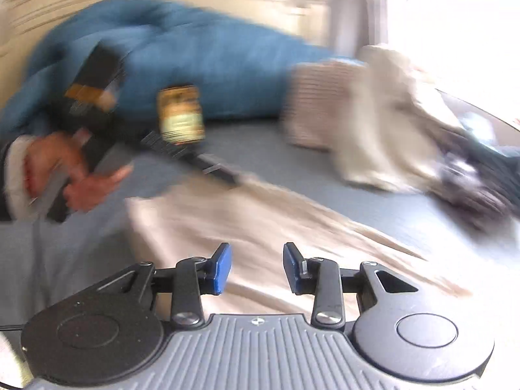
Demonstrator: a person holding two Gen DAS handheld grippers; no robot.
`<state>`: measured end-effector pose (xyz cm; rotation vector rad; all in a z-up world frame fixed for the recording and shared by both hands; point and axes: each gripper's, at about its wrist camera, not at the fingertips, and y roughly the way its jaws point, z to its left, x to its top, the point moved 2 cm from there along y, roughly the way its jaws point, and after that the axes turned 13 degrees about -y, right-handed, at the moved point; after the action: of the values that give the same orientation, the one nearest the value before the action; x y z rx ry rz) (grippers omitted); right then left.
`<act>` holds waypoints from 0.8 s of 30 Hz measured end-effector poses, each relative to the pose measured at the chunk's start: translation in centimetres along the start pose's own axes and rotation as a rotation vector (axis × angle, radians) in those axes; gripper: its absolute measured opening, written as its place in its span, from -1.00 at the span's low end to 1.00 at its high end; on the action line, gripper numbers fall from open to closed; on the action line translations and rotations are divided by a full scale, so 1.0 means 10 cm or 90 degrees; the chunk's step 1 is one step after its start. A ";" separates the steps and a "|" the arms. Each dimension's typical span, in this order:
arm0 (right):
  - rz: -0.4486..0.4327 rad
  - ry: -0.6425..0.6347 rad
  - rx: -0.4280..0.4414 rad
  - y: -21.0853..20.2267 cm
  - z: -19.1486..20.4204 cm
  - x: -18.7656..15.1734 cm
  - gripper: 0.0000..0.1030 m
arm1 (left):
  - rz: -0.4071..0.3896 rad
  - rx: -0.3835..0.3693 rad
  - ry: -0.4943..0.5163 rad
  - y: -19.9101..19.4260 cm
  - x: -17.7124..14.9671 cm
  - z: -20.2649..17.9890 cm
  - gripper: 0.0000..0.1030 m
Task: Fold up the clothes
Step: 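Open the right gripper and move it back over the trousers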
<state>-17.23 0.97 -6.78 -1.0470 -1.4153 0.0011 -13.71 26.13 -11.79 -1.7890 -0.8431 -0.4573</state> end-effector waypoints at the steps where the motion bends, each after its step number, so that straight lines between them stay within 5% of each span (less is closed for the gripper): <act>1: 0.006 0.024 -0.029 -0.08 -0.10 -0.08 -0.30 | 0.001 0.030 0.003 0.06 -0.02 0.02 0.06; 5: 0.041 0.096 -0.108 -0.33 -0.41 -0.41 -0.40 | -0.003 0.074 -0.032 0.18 -0.09 0.17 0.07; 9: 0.118 0.180 -0.125 -0.34 -0.63 -0.97 -0.46 | -0.018 0.075 -0.024 0.17 -0.17 0.19 0.08; 11: 0.153 0.202 -0.122 -0.30 -0.70 -1.23 -0.66 | -0.020 0.079 -0.011 0.19 -0.19 0.20 0.08; 18: 0.101 0.194 -0.125 -0.58 -0.81 -1.15 -0.66 | -0.029 0.093 0.004 0.23 -0.19 0.15 0.09; 24: 0.141 0.156 -0.108 -0.45 -0.72 -1.45 -0.67 | -0.031 0.095 0.014 0.24 -0.21 0.14 0.09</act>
<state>-17.45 -14.07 -14.27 -1.2947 -1.0875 -0.0852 -13.52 26.28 -15.26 -1.6264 -0.8847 -0.4339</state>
